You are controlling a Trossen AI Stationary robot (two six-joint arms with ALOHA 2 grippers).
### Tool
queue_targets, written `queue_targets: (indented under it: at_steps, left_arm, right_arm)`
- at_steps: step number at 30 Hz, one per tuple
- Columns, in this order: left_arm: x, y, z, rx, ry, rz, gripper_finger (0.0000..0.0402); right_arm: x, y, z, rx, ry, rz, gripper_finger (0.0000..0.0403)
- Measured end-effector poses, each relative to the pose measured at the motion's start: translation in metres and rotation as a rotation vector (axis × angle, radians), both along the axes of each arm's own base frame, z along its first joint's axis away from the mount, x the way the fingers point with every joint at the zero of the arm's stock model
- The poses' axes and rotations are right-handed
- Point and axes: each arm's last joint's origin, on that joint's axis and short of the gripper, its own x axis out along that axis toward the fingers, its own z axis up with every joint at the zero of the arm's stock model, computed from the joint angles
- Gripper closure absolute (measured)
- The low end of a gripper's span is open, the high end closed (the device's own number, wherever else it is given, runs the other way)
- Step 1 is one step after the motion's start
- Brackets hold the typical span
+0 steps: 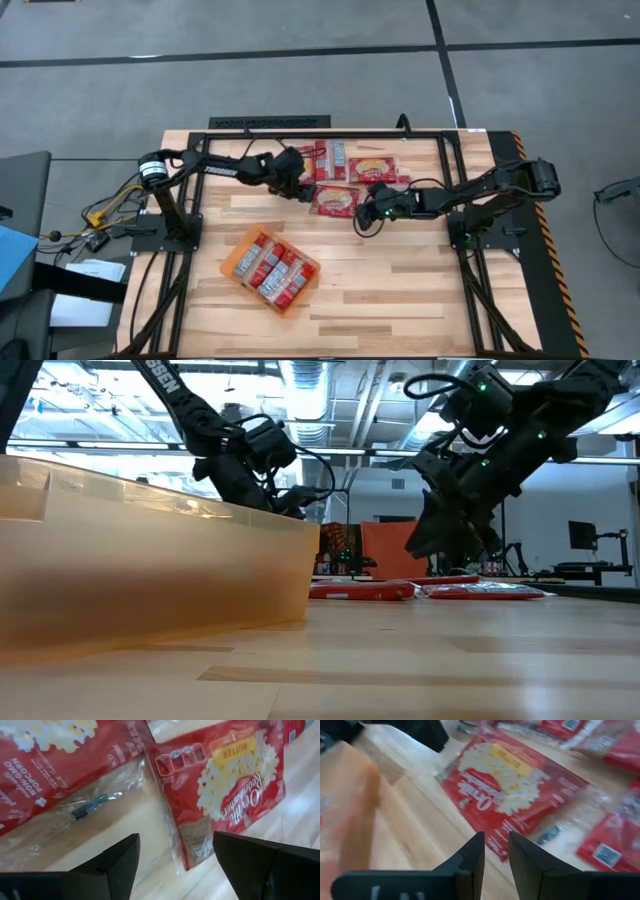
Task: Sort popcorn bags into baskets
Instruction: Put the popcorn bag into the orange bin
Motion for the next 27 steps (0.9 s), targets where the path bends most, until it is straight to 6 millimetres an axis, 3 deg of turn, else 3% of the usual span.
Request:
queue_targets:
  at_steps: [7,14,22,27]
  left_arm:
    - [0.003,-0.012,-0.004,0.054,-0.009,0.046,0.0162]
    - [0.004,-0.015,-0.004,0.068,-0.006,0.056,0.0162]
    - [0.014,-0.015,-0.032,-0.014,-0.014,0.033,0.0162]
    - [0.019,-0.014,-0.035,-0.029,-0.058,0.04,0.0162]
  right_arm:
    - [-0.005,-0.006,-0.012,-0.01,0.102,-0.074,0.029]
    - [0.004,-0.01,-0.029,0.005,0.114,-0.08,0.029]
    - [0.012,-0.01,-0.046,0.033,0.117,-0.056,0.029]
    - [0.013,-0.011,-0.046,0.031,0.113,-0.043,0.029]
